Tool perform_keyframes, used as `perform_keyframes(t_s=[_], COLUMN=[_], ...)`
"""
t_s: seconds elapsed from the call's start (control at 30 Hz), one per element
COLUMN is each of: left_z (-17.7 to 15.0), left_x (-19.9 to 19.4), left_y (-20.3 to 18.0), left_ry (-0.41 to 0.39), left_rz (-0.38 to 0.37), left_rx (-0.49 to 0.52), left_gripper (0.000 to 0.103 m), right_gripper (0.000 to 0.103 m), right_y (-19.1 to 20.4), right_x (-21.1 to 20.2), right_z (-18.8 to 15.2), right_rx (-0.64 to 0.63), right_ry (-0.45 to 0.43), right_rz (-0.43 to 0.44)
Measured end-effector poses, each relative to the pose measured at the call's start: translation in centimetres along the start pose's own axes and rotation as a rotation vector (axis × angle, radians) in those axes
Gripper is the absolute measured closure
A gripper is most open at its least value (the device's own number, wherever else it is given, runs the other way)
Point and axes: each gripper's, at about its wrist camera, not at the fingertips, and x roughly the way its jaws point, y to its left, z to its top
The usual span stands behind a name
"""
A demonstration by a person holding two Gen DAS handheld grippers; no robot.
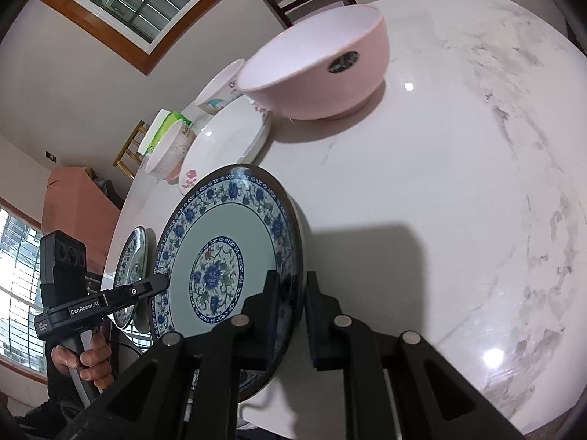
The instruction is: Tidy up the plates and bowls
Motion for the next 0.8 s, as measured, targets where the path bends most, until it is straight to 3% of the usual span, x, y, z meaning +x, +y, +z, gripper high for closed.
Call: perform_keyframes(t_s=[0.43, 0.8], left_z=[0.4, 0.1], left_x=[-5.5, -11.5], left_y=[3.7, 9.4], left_ry=[-0.090, -0.174], left_rz=[0.025, 0.085], left_rx=[-0.032, -0.100], left_gripper=[0.092, 0.091], right_gripper=[0.090, 0.090], right_y=[6.3, 13.9], right_x=[1.5, 5.3], right_z=[0.7, 0.8], right_rx=[-0.076, -0.181], right_ry=[0.018, 0.081], right_rz=[0.048, 0.104])
